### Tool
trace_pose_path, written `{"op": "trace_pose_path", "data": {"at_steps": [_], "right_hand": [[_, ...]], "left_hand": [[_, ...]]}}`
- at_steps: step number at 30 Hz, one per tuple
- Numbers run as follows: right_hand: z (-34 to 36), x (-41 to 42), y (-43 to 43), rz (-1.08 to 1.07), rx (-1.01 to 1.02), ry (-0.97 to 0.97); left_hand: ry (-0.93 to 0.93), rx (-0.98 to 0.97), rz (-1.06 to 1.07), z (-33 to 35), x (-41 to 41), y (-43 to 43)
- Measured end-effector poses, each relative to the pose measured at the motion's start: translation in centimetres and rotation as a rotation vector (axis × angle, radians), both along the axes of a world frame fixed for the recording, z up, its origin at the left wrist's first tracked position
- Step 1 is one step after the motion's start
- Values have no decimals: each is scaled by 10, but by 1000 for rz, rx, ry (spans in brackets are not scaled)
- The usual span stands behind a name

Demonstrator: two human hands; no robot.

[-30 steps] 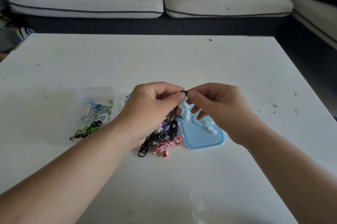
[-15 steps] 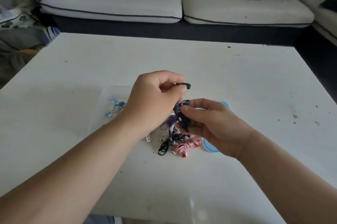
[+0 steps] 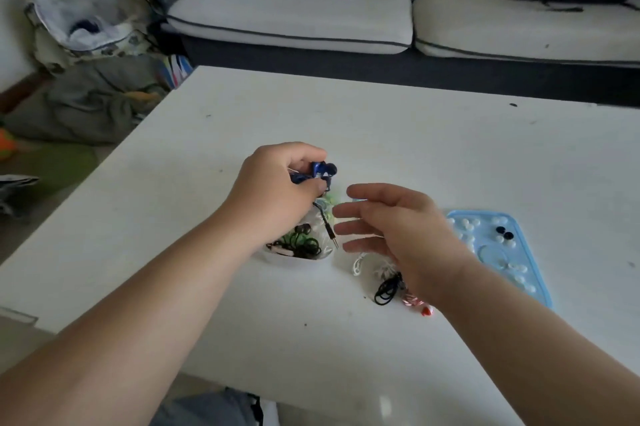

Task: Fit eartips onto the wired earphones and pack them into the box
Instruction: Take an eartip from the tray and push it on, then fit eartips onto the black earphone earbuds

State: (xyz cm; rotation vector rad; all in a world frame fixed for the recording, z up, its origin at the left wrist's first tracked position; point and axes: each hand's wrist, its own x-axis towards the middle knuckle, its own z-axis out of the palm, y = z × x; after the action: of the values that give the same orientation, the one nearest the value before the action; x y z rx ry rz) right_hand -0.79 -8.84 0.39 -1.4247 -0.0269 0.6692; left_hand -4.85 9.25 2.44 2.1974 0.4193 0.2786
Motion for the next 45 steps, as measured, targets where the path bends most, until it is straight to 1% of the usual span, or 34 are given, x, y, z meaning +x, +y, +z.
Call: {"op": "trace_pose_path", "data": {"at_steps": [2, 3, 5, 10, 13, 15, 18, 20, 22, 24, 27, 29, 31, 33, 36, 39, 41, 45], "right_hand": [[-5, 0, 4, -51, -127, -57], [-8, 0, 6, -64, -147, -53], [-12, -3, 7, -52, -143, -25], [-16, -3, 5, -1, -178, -40], [-16, -3, 2, 15, -192, -44], [-14, -1, -1, 4, -203, -58], [-8, 6, -13, -52, -234, -92], [-4, 10, -27, -93, -282, -121], [-3, 14, -40, -106, -344, -157], [-4, 15, -52, -82, -436, -189], [-9, 13, -72, -2, -598, -236], [-10, 9, -88, 80, -712, -284], [-12, 4, -102, 183, -816, -307], [-14, -1, -114, 279, -886, -313], [-15, -5, -124, 401, -915, -343], [-11, -6, -128, 476, -906, -353], [-8, -4, -131, 470, -882, -347], [-1, 5, -132, 347, -799, -342]], "left_hand": [[48, 62, 50, -7, 0, 18], [89, 108, 48, -12, -1, 25], [178, 209, -1, -22, -1, 30], [348, 487, -162, -44, 2, 26], [415, 593, -212, -46, 1, 20], [430, 678, -216, -41, 0, 14], [319, 781, -194, -25, 0, -1], [190, 731, -227, -17, 1, -21], [144, 597, -339, -11, 1, -44], [210, 524, -464, -12, 2, -67], [301, 552, -601, -24, 10, -96], [362, 579, -643, -33, 15, -112], [385, 617, -625, -42, 18, -122], [357, 634, -587, -49, 20, -126], [350, 638, -570, -50, 23, -130], [387, 569, -563, -39, 28, -130], [377, 453, -489, -27, 32, -128], [294, 73, -291, -6, 35, -125]]}}
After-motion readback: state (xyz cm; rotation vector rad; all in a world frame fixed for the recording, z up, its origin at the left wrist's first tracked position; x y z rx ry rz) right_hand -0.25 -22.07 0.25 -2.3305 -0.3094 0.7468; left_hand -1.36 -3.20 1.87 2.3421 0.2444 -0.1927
